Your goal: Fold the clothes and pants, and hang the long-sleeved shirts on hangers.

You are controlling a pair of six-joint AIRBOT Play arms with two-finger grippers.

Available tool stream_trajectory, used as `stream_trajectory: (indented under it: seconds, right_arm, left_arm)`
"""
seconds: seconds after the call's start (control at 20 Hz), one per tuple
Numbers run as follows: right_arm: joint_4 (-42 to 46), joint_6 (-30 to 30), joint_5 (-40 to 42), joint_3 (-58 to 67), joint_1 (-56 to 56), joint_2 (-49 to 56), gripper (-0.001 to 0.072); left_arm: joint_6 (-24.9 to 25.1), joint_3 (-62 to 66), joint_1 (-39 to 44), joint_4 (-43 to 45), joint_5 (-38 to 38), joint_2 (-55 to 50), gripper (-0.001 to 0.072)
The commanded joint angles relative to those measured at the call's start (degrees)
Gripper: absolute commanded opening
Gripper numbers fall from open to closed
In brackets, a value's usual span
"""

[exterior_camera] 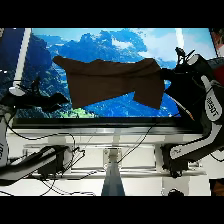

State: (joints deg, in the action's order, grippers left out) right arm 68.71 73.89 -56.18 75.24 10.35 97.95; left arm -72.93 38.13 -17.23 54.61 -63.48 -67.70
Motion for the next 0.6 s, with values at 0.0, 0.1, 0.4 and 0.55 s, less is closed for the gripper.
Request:
stream_trajectory:
  seconds: [0.0, 0.1, 0.4, 0.55]
  right_arm:
    - [2.5, -0.1, 0.3, 0.1, -0.2, -2.2, 0.0021]
    - [2.4, -0.1, 0.2, 0.0, -0.2, -3.0, 0.0021]
    - [2.5, -0.1, -0.4, 0.0, -0.2, -3.2, 0.0021]
    - [3.4, -0.2, -0.5, 0.0, -0.2, -4.6, 0.0021]
  left_arm:
    - [0.0, -0.6, 1.6, -1.2, 0.9, -0.5, 0.0695]
    - [0.0, -0.6, 4.5, -1.2, 1.7, -2.2, 0.0695]
    - [0.0, -0.3, 12.7, -9.8, 8.1, -9.8, 0.0501]
    - [0.2, -0.3, 12.7, -9.7, 6.6, -12.1, 0.0239]
